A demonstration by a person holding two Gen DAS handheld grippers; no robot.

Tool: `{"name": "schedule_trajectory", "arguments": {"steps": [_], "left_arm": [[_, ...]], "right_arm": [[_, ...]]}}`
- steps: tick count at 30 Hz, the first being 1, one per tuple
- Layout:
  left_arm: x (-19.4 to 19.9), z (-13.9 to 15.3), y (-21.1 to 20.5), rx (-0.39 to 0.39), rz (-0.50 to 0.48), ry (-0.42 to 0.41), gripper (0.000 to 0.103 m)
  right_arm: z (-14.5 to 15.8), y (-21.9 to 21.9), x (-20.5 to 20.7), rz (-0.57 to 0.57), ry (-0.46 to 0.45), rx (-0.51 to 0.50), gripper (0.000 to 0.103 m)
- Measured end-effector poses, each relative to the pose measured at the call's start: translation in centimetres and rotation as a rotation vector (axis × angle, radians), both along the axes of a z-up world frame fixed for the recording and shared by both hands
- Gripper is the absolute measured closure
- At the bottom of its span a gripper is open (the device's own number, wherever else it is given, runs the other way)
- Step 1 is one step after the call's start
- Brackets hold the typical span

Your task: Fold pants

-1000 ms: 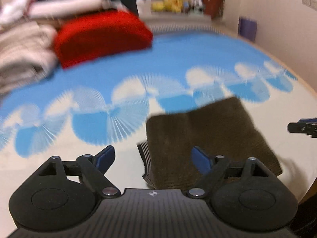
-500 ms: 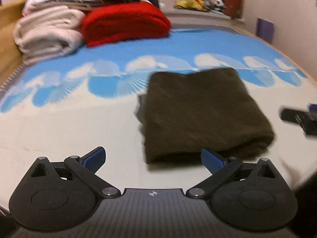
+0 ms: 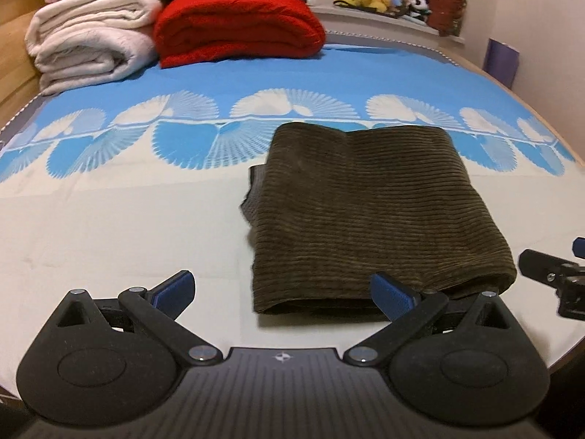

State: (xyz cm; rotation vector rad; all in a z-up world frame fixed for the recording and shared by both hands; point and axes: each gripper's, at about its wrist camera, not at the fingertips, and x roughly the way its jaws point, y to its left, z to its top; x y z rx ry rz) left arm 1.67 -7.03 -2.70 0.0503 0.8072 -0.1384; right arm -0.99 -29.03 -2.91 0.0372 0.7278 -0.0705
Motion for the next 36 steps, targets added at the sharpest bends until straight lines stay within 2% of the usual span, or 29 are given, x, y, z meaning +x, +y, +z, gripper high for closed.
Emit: {"name": "schedule_trajectory", "arguments": {"steps": [36], "left_arm": [[0.62, -0.67, -0.92, 0.000, -0.017, 0.007, 0.000]], "right_arm": [[-0.06, 0.11, 0.25, -0.001, 0.021, 0.000, 0.001]]}}
